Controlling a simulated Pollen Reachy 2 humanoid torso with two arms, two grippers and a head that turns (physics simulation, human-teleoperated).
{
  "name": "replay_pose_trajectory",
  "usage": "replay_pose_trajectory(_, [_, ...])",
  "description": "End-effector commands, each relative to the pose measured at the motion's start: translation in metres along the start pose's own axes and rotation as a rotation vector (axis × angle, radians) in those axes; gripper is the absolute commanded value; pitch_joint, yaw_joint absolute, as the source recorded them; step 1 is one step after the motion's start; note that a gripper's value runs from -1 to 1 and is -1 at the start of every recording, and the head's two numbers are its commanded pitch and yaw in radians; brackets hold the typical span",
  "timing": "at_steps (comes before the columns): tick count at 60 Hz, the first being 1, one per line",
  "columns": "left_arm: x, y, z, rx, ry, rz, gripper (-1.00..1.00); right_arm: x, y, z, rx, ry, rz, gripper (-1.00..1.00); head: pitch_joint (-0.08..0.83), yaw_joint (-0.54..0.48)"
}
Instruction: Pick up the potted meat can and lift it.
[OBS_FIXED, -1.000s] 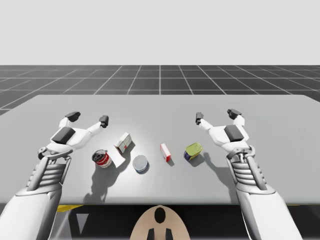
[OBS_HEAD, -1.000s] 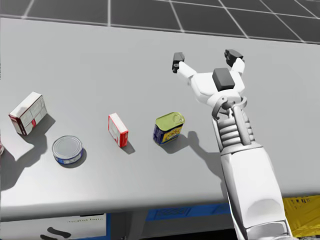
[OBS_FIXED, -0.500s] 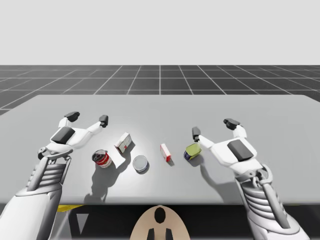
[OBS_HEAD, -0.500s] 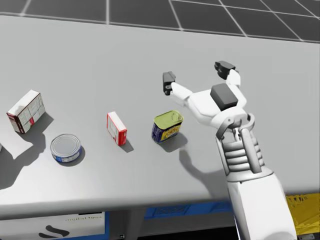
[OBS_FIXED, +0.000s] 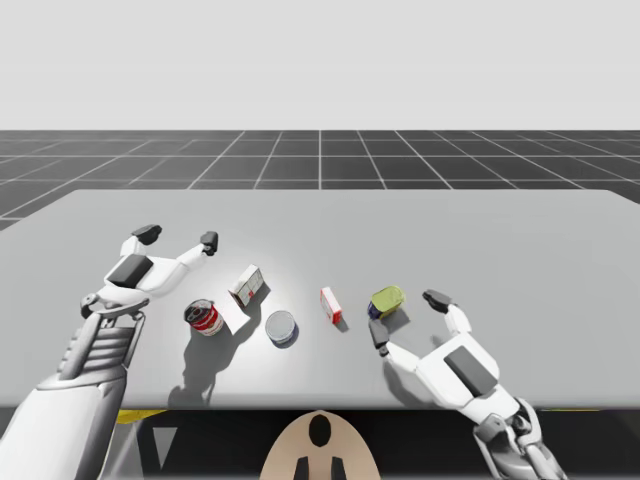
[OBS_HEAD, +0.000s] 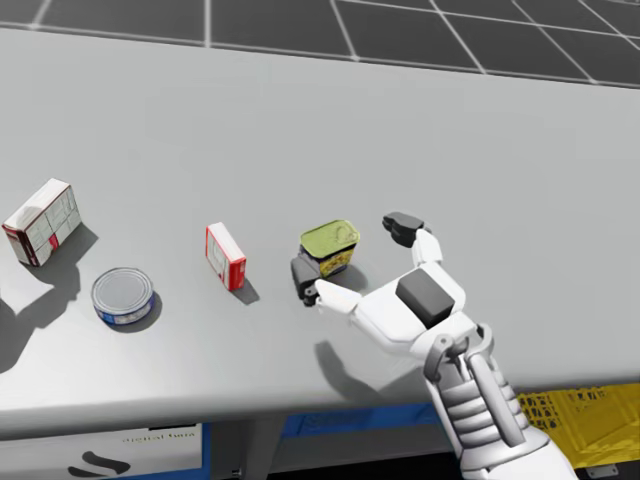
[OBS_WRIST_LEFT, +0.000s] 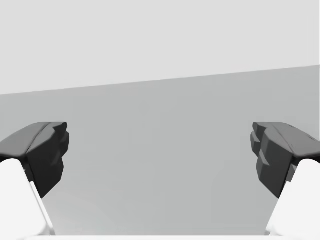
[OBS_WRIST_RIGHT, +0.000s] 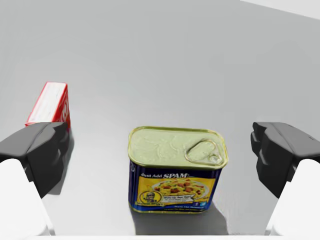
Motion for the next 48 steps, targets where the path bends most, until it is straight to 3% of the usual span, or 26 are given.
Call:
replay_pose_trajectory(1, [-0.001, 0.0, -0.001, 0.001, 0.002, -0.003, -1.0, -0.027, 0.006, -0.005, 0.03, 0.042, -0.032, -1.0, 0.68, -0.24])
replay_pose_trajectory(10, [-0.001, 0.0, -0.001, 0.002, 0.001, -0.004, -1.0, -0.041, 0.004, -0.017, 0.013, 0.088, -0.089, -1.0, 0.681, -0.24])
replay_pose_trajectory(17, [-0.001, 0.0, -0.001, 0.002, -0.001, -0.004, -1.0, -0.044, 0.002, -0.03, -0.005, 0.103, -0.105, -1.0, 0.679, -0.24])
replay_pose_trajectory(48, [0.0, 0.0, -0.002, 0.003, -0.009, -0.007, -1.0, -0.047, -0.002, -0.076, -0.017, 0.163, -0.11, -1.0, 0.681, -0.23])
